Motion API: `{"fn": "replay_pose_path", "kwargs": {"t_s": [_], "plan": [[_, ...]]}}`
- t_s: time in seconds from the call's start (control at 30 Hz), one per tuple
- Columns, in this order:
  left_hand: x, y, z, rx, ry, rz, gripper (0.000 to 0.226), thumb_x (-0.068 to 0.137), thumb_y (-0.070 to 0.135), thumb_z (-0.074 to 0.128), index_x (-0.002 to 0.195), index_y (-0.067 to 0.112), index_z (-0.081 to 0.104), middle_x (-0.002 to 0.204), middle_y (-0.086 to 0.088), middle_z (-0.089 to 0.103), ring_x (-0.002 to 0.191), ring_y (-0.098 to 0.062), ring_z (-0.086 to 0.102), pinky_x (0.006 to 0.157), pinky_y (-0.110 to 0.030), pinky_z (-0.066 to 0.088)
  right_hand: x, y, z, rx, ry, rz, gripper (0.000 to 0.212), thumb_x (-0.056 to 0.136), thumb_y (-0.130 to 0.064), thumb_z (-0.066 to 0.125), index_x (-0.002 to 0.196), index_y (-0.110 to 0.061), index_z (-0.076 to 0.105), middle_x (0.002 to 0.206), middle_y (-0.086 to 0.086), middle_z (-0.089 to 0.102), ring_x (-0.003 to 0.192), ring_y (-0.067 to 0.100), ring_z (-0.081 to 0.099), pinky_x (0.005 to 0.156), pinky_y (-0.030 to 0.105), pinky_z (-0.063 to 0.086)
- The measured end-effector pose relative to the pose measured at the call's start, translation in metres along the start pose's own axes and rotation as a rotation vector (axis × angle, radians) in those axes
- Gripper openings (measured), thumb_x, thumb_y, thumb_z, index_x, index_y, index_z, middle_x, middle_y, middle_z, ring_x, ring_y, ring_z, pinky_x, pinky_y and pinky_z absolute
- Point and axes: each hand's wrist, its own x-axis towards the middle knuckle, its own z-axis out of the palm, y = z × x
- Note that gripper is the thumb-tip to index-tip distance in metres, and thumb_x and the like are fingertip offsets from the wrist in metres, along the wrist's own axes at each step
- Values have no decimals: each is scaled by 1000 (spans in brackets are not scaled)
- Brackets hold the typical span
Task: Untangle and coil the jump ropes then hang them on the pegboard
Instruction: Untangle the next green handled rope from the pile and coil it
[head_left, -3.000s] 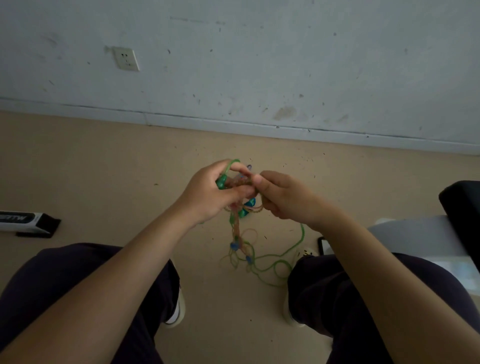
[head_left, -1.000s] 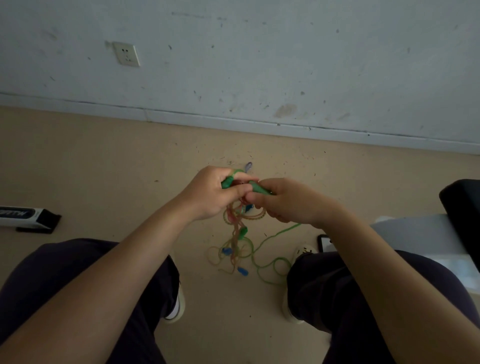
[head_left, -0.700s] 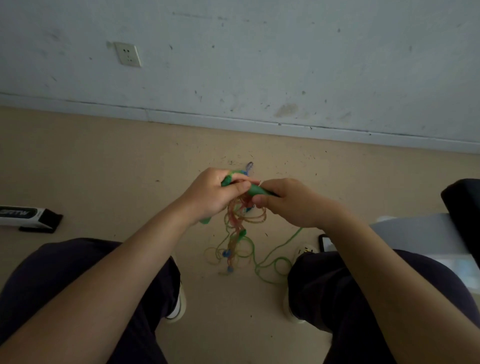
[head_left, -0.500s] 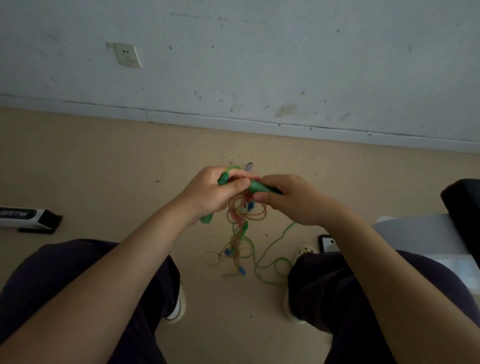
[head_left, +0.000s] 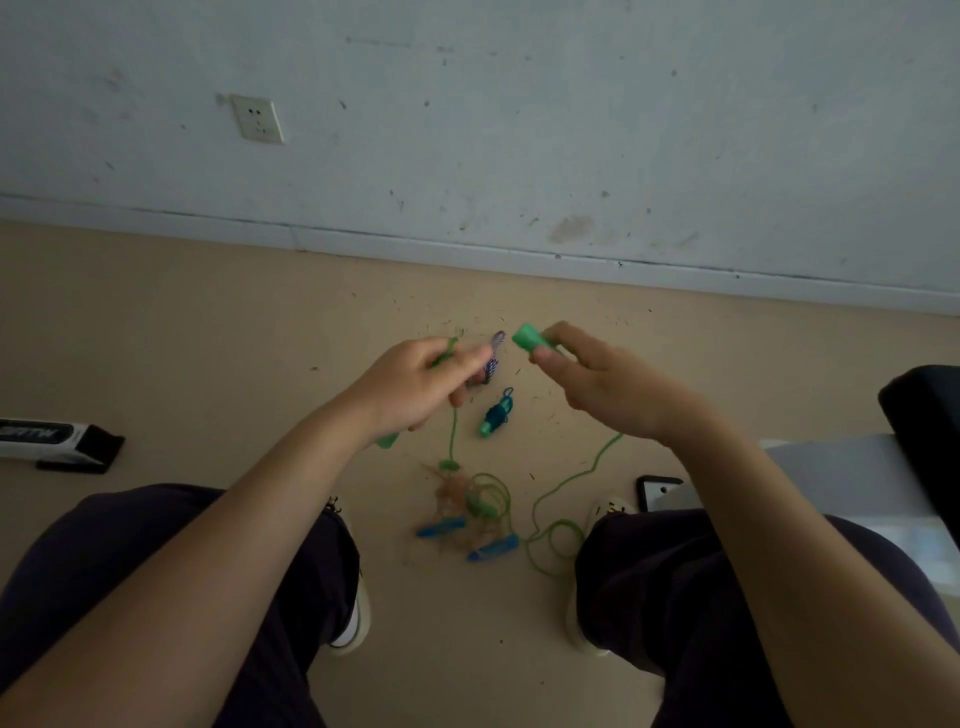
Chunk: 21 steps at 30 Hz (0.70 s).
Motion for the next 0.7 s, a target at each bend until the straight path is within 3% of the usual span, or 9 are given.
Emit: {"fn": "replay_pose_path", "kwargs": {"t_s": [0.07,0.17,0.23,0.3,0.43,0.6,0.7], "plan": [[2,1,4,-98,-54,-57,39,106,41,38,103,10,63,80,-3,60,48,-10,45,46,-26,37,1,1,2,-39,-48,74,25,102,-35,41,112,-14,49,84,2,56,72,16,49,63,32,39],[4,2,1,-260,-52,-84,28,106,24,41,103,8,64,85,-6,63,57,-9,55,46,-24,39,-1,0,3,-165,-151,-38,16,100,-29,50,113,-22,59,88,-7,57,75,12,50,70,31,40],[6,-1,-1,-252,-51,-63,25,106,23,47,106,15,70,93,-3,69,68,-5,61,51,-21,44,-1,1,3,-171,-183,-112,22,96,-29,61,117,-33,66,88,-13,62,76,9,54,73,27,43],[6,-4,-1,-188,-104,-31,21,103,31,53,106,25,73,94,6,74,75,-3,65,57,-17,48,1,2,5,-11,-157,-106,24,88,-27,72,107,-41,70,77,-4,68,64,14,53,64,28,45],[2,0,4,-159,-352,35,33,88,54,67,105,27,71,95,2,77,80,-15,73,71,-17,51,5,0,10,255,-21,-143,18,77,-21,82,83,-25,66,56,-9,57,53,8,49,52,19,43],[2,-2,4,-119,-367,64,23,86,28,78,106,20,69,88,0,76,71,-16,70,68,-20,52,5,3,9,484,-55,-150,10,93,-1,61,103,-2,62,71,9,68,61,18,63,58,26,51],[1,-1,5,-132,-353,88,22,90,21,76,108,18,64,87,-4,76,67,-19,71,64,-22,53,5,4,10,557,-76,-166,6,93,2,59,100,3,58,77,19,69,64,25,66,58,25,52]]}}
